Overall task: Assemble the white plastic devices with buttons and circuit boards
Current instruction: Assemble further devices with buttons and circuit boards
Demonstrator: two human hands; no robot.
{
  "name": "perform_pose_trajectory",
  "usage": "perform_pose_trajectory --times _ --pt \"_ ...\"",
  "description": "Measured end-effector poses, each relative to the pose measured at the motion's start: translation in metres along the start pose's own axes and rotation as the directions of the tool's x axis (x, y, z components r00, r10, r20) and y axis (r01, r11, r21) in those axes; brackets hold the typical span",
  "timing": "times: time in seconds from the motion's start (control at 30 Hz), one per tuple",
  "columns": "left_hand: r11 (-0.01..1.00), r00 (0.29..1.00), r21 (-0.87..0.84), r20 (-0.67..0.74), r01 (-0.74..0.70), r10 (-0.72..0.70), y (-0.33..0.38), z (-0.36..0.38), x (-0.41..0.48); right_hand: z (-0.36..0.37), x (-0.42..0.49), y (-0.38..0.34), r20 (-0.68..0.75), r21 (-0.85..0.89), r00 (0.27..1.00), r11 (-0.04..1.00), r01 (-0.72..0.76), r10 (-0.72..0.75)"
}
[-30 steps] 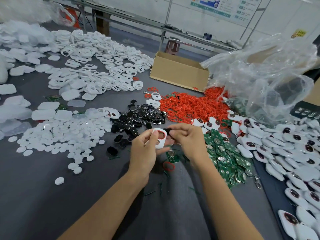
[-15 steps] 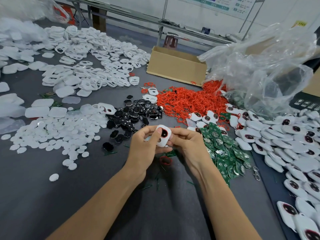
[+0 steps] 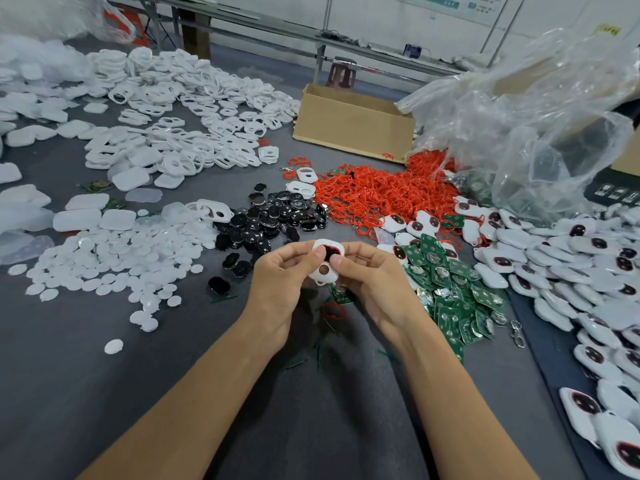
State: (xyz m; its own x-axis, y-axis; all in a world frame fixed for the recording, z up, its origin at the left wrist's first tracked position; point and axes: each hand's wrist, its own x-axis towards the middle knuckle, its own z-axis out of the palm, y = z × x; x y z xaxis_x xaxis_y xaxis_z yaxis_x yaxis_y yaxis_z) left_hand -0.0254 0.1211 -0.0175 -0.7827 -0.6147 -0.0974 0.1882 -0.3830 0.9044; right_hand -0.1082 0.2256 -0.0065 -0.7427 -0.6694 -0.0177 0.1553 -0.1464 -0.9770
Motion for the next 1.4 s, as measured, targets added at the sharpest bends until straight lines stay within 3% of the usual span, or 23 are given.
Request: perform_pose_trajectory --times 0.3,0.5,0.63,0.7,0.77,0.83,0.93,1.03,1.17,1.3,1.4 --pt "0.990 0.998 0.127 0.005 -0.058 0.058 -0.001 0.002 -0.002 0.000 -0.002 0.000 -0.020 0.016 1.000 1.000 -0.010 0.010" --pt "0.986 0.990 -0.149 0.129 0.068 -0.049 0.004 -0.003 0.000 -0.001 -0.001 -0.004 -0.002 0.111 0.999 0.993 -0.049 0.050" --pt "0.981 0.980 -0.166 0.188 0.099 -0.067 0.004 -0.003 0.001 0.001 -0.003 -0.003 0.049 0.096 0.999 0.995 -0.018 0.013" --pt "0.987 0.990 -0.151 0.132 0.060 -0.040 0.003 0.000 0.000 0.002 -0.004 -0.004 0.033 0.115 0.998 0.992 0.054 -0.058" --pt "0.997 0.999 -0.073 0.031 -0.025 0.027 -0.001 -0.001 -0.001 0.002 -0.005 -0.005 -0.026 -0.009 0.987 0.988 0.156 -0.156" --pt "0.998 0.998 0.006 -0.007 -0.060 0.060 -0.002 0.001 -0.001 0.003 -0.006 -0.006 -0.071 -0.298 0.953 0.918 0.263 -0.296" --pt "1.000 0.999 0.018 0.031 0.009 -0.010 -0.002 0.003 -0.001 0.009 -0.008 -0.003 -0.001 -0.681 0.879 0.644 0.349 -0.478" --pt "0.997 0.996 0.071 0.089 0.008 -0.015 -0.002 0.003 -0.002 0.009 -0.009 -0.004 0.114 -0.824 0.869 0.444 0.353 -0.481" --pt "0.998 0.998 0.048 0.052 0.043 -0.045 -0.002 0.001 0.000 0.007 -0.011 -0.010 0.147 -0.800 0.915 0.499 0.334 -0.375" --pt "0.994 0.999 0.095 -0.004 0.054 -0.054 -0.003 0.005 0.003 0.013 -0.010 -0.019 -0.044 -0.702 0.866 0.632 0.328 -0.499" --pt "0.968 1.000 0.251 -0.008 -0.010 0.012 -0.008 0.006 -0.003 0.036 -0.004 -0.031 -0.007 -0.733 0.858 0.586 0.345 -0.514"
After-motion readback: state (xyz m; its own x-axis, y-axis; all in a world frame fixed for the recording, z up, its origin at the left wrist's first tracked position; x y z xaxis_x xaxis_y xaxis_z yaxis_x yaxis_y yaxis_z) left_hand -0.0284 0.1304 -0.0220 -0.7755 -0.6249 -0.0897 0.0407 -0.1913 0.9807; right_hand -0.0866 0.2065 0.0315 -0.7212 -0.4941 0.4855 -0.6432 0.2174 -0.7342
